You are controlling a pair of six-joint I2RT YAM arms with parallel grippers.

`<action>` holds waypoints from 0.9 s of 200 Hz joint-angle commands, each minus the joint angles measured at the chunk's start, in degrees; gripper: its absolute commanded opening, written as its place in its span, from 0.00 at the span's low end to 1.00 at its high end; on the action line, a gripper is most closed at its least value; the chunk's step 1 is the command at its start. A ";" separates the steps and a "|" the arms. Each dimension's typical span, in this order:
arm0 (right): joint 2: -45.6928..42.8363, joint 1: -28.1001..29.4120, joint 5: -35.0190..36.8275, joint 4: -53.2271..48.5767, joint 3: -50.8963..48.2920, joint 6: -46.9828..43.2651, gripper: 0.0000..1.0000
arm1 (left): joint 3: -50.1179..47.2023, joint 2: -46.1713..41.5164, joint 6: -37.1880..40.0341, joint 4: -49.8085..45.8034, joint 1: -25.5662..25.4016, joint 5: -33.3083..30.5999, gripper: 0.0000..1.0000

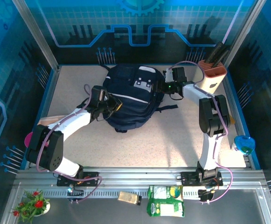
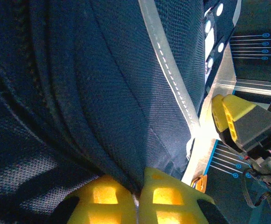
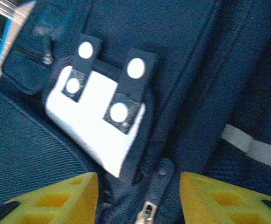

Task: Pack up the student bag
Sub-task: Unzip the student bag at the top-center of the table.

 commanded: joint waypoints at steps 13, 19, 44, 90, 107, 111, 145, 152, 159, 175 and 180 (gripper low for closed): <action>1.88 0.97 6.19 -6.63 2.54 -4.41 0.44 | 0.66 -2.09 1.88 2.34 0.51 1.85 0.00; 2.19 1.09 6.27 -7.05 2.74 -4.74 0.44 | 0.63 -1.92 1.87 2.55 0.51 2.09 0.00; 4.51 1.83 5.61 -9.56 5.31 -5.85 0.48 | 0.46 -1.17 1.64 2.93 0.50 2.48 0.00; 6.29 3.69 11.90 -14.24 7.66 -7.63 0.49 | 0.26 -0.75 1.68 2.92 0.58 2.47 0.00; 4.29 3.60 17.72 -14.27 5.65 -6.83 0.45 | -0.11 -0.77 1.88 2.48 0.76 2.08 0.00; 3.59 3.47 19.13 -14.26 5.12 -6.60 0.44 | -0.16 -0.75 1.90 2.39 0.85 2.03 0.00; -1.61 3.04 22.86 -14.19 1.03 -5.13 0.43 | -1.01 -0.77 2.07 2.40 1.64 1.85 0.00; -2.32 3.02 22.31 -14.19 0.34 -4.91 0.44 | -1.06 -0.75 2.14 2.36 1.74 1.78 0.00; -3.00 3.06 21.75 -14.18 -0.21 -4.54 0.44 | -1.15 -0.77 2.14 2.43 1.84 1.78 0.00; -3.86 3.04 20.92 -14.55 -1.07 -3.51 0.44 | -1.29 -0.75 2.17 2.37 2.00 1.79 0.00; -3.96 3.09 20.49 -14.69 -1.16 -3.46 0.43 | -1.30 -0.76 2.17 2.45 2.01 1.83 0.00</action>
